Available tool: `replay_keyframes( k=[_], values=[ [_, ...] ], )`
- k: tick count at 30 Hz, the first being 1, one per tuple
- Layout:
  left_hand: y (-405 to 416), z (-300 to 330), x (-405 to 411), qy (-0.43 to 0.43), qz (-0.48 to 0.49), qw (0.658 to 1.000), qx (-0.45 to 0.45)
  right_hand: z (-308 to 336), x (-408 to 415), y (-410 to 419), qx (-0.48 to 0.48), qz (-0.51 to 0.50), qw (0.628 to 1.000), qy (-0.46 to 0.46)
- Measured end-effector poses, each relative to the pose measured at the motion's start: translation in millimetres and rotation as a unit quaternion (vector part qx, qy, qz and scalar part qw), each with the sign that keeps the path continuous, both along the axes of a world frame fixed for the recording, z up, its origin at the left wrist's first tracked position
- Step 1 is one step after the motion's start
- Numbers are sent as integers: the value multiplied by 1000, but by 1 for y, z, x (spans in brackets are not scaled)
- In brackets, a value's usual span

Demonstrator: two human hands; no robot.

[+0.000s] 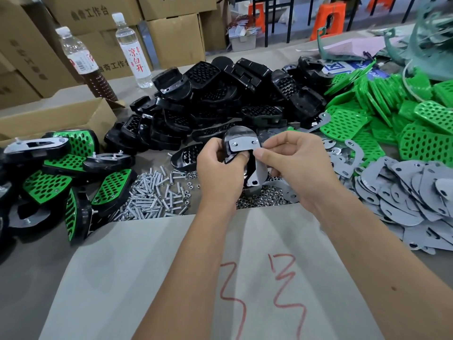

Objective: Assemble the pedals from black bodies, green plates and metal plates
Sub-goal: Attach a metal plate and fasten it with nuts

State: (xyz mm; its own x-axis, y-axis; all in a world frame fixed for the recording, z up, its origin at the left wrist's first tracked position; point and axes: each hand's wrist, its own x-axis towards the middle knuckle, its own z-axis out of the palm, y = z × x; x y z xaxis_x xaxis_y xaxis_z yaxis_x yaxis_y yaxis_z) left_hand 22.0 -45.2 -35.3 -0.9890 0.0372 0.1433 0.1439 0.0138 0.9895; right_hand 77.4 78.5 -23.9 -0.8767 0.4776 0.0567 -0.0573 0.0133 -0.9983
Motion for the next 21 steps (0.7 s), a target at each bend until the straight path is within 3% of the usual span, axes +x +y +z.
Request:
replay_keyframes(
  k=[3,12,21],
  values=[
    [-1,-2,-2,5,9,1000,-3,2,2,-3,6,20,1000,-10],
    [1,-5,0,36,-9,998,-52,1,0,-3,-125,-28,992,-4],
    [1,-5,3,55,-34,992,-106,-2,2,-2,-115,-51,992,5]
  ],
)
